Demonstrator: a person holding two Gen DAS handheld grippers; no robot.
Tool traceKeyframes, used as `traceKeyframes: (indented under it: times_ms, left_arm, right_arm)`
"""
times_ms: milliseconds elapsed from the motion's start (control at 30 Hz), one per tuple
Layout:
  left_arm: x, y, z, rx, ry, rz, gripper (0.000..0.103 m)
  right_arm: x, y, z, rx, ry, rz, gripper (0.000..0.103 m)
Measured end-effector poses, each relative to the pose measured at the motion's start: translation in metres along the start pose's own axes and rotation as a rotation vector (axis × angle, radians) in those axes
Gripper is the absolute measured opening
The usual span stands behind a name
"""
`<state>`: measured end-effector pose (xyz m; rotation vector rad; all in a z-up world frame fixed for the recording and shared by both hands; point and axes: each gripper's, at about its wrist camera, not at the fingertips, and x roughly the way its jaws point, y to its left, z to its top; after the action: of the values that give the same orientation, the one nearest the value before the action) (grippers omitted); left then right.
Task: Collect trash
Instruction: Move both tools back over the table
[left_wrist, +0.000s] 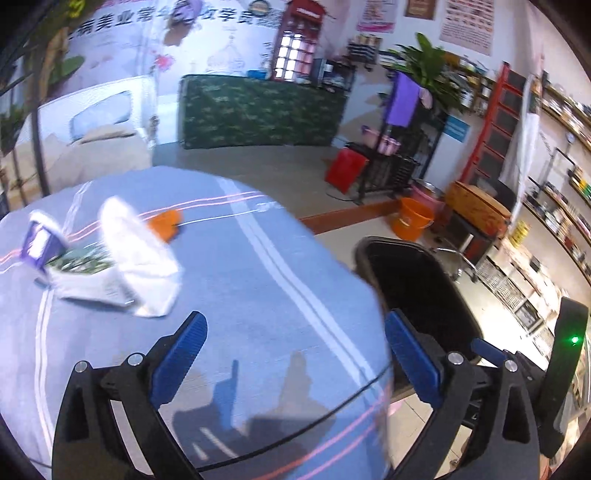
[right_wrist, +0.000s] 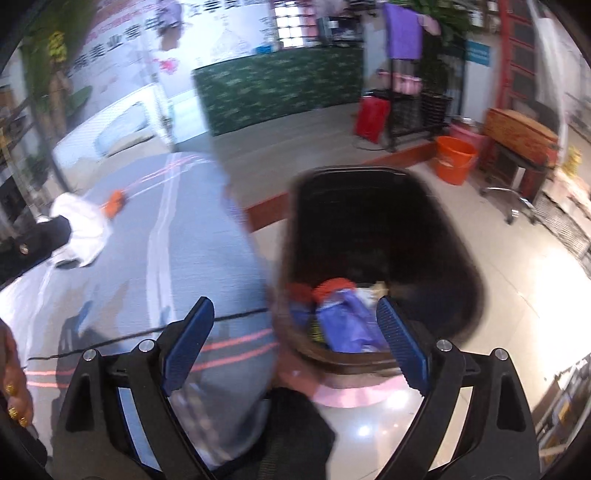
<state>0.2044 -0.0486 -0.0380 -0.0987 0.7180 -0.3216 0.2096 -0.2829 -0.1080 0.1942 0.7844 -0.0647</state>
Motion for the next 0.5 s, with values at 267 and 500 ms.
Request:
traceKeyframes:
  times_ms: [267, 500]
  left_arm:
    - [-0.031, 0.062, -0.007, -0.072, -0.022, 0.123, 0.096]
    - [-0.054, 0.117, -0.018, -0.183, -0.032, 0.225, 0.096]
  right_arm:
    - [0.002, 0.071, 0.012, -0.075, 0.015, 0.165, 0.089]
    - [0.007, 0.147, 0.019, -0.207, 0.033, 0.252, 0.089]
